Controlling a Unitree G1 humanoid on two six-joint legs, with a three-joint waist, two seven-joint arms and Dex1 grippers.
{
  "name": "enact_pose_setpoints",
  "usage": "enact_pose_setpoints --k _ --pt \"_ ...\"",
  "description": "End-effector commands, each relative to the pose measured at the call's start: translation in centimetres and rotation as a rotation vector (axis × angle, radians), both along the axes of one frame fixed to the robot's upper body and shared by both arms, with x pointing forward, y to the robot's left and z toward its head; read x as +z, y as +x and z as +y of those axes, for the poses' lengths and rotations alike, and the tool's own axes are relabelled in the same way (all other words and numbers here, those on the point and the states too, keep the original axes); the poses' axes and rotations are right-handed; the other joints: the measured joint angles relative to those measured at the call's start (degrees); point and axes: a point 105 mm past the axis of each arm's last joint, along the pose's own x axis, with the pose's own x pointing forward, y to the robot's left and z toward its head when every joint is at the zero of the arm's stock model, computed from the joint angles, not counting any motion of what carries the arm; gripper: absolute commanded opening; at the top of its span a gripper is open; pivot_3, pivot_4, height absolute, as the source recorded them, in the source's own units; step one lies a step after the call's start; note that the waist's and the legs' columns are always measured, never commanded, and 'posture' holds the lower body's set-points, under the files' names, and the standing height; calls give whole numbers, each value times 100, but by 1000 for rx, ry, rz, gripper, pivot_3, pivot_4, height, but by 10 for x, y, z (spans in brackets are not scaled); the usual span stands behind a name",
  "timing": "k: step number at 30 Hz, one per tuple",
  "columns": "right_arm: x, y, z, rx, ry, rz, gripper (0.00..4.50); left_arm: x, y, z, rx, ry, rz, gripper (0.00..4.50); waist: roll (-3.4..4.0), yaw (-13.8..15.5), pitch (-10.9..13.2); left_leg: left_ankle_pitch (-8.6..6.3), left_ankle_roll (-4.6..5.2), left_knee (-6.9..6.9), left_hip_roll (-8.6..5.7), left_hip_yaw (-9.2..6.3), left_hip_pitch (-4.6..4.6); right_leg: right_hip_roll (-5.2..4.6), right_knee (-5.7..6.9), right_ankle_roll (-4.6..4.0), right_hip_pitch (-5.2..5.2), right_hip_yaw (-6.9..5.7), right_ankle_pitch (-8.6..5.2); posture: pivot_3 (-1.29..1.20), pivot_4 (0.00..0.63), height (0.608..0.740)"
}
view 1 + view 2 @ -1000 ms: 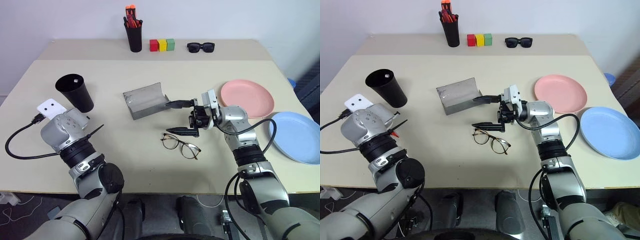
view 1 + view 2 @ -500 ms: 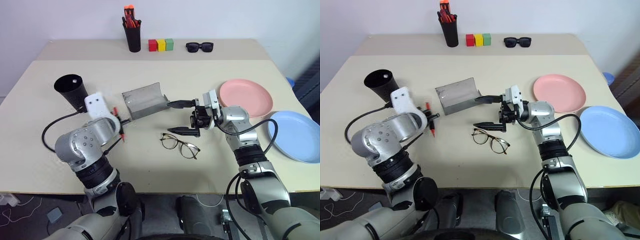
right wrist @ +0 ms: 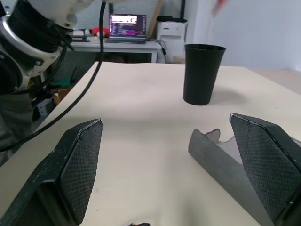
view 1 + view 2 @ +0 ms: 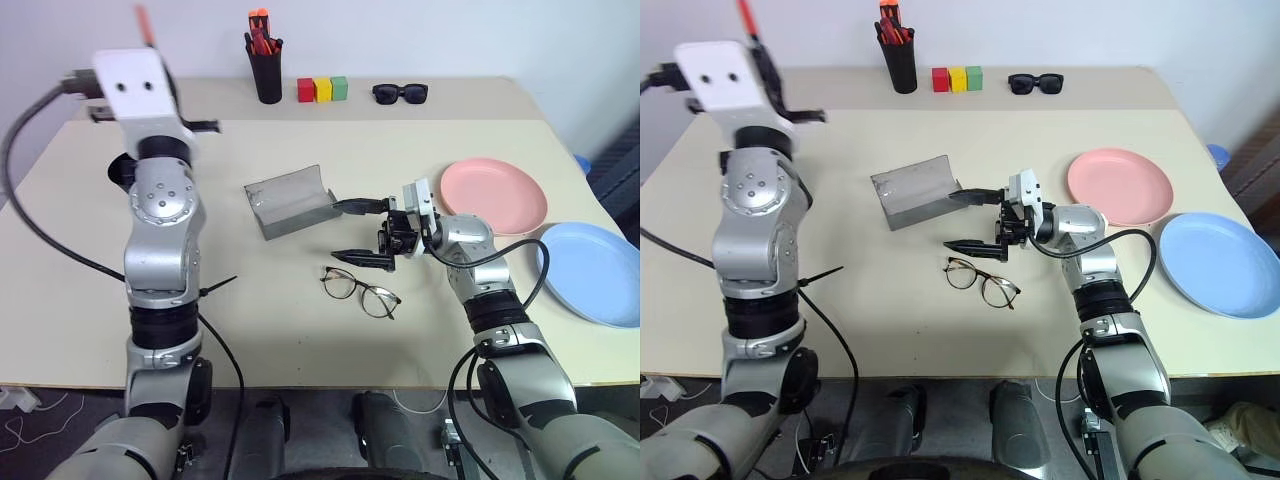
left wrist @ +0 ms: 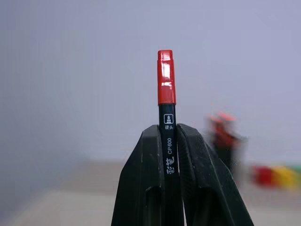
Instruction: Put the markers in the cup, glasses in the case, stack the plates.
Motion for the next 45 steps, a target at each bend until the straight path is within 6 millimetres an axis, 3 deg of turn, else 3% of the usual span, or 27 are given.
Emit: enact_pose_setpoints --k 1,14,22,33,45 --pt "13 1 4 1 29 -53 4456 -12 3 18 121 59 -37 274 0 15 0 0 0 0 0 0 -1 0 0 0 0 0 0 0 150 740" --pt "13 2 8 5 39 -52 4456 -25 21 56 326 148 -107 274 -1 8 0 1 1 1 0 -2 -2 0 18 1 -10 -2 1 0 150 740" --pt "14 0 9 0 45 -53 4456 -32 31 68 370 144 -93 274 -1 -2 0 1 1 0 0 -2 -3 0 21 1 -13 -3 1 0 150 740" --pt "15 0 7 -13 45 -53 4456 -54 44 63 345 123 -41 274 -1 -9 0 1 1 -1 -1 -2 -4 0 27 1 -18 -3 1 0 150 740" --pt "17 2 4 -36 72 -35 4456 -73 47 56 317 106 -2 274 -1 -10 0 1 1 -1 0 -2 -4 0 28 1 -18 -3 1 0 150 740"
